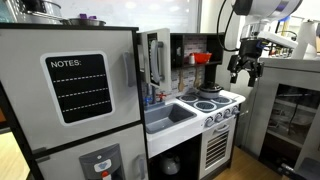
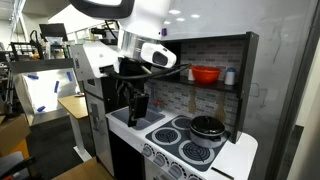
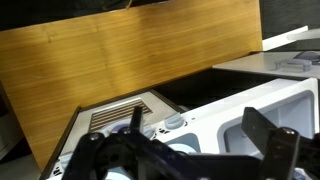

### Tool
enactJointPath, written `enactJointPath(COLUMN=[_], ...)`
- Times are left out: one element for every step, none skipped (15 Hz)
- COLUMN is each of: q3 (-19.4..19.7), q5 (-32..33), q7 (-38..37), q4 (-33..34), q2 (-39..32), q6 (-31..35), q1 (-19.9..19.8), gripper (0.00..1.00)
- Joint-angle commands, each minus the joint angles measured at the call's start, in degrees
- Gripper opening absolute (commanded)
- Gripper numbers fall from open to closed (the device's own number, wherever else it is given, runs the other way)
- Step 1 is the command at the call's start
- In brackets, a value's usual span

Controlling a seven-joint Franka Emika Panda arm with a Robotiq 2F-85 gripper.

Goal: Pick the orange bowl and put it on the shelf

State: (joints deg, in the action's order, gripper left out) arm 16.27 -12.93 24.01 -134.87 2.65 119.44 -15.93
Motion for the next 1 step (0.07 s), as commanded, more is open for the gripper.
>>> enactJointPath(q3=[0.20], q5=[0.24], q7=[0.16], q4=[-0.03], q2=[0.14], q6=[-0.03], q1=[0.19], gripper=[1.00])
